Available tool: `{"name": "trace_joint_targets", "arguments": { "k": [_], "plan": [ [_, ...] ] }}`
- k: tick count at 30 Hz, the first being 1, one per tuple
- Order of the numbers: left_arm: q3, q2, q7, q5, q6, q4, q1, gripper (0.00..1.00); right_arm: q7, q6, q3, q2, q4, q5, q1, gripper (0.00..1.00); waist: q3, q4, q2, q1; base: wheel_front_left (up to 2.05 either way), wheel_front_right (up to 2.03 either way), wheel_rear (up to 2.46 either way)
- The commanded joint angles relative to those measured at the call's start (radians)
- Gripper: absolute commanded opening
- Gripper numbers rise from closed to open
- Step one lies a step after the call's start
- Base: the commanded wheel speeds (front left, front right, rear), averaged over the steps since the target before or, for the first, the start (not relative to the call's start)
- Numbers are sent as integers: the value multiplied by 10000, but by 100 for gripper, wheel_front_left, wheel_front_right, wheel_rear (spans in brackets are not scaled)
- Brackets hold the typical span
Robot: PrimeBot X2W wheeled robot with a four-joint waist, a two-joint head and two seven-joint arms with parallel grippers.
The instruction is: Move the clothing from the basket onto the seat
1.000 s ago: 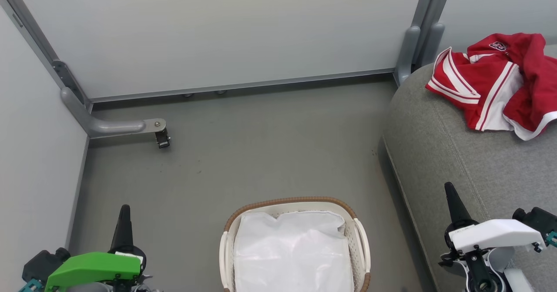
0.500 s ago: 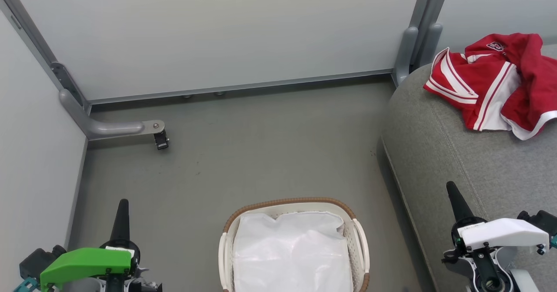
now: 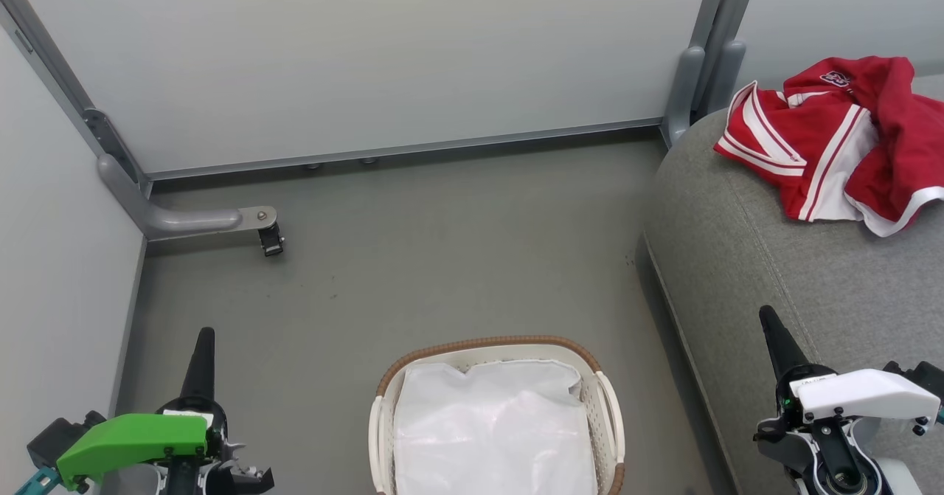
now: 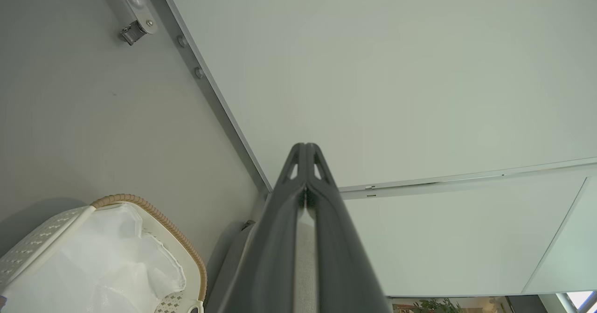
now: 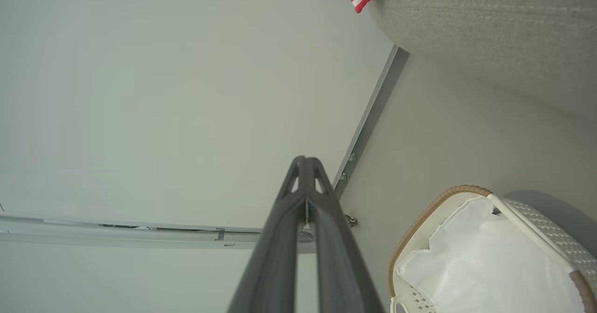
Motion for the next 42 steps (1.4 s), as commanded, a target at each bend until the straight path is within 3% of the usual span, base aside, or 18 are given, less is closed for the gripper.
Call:
{"name": "trace_joint_targets", "arguments": {
  "k": [1, 33, 42],
  "plan": [
    [47, 47, 62, -232, -25, -88, -208, 0, 74, -4, -53, -59, -91, 232, -109, 0, -3, -5, 0, 0, 0, 0, 0],
    [327, 56, 696, -2284, -117, -90, -469, 0, 699, -5, -342, -75, -165, 2545, -94, 0, -79, -128, 0, 0, 0, 0, 0],
    [323, 55, 704, -2270, -118, -83, -448, 0, 692, -5, -338, -74, -162, 2540, -92, 0, -81, -130, 0, 0, 0, 0, 0]
  ]
}}
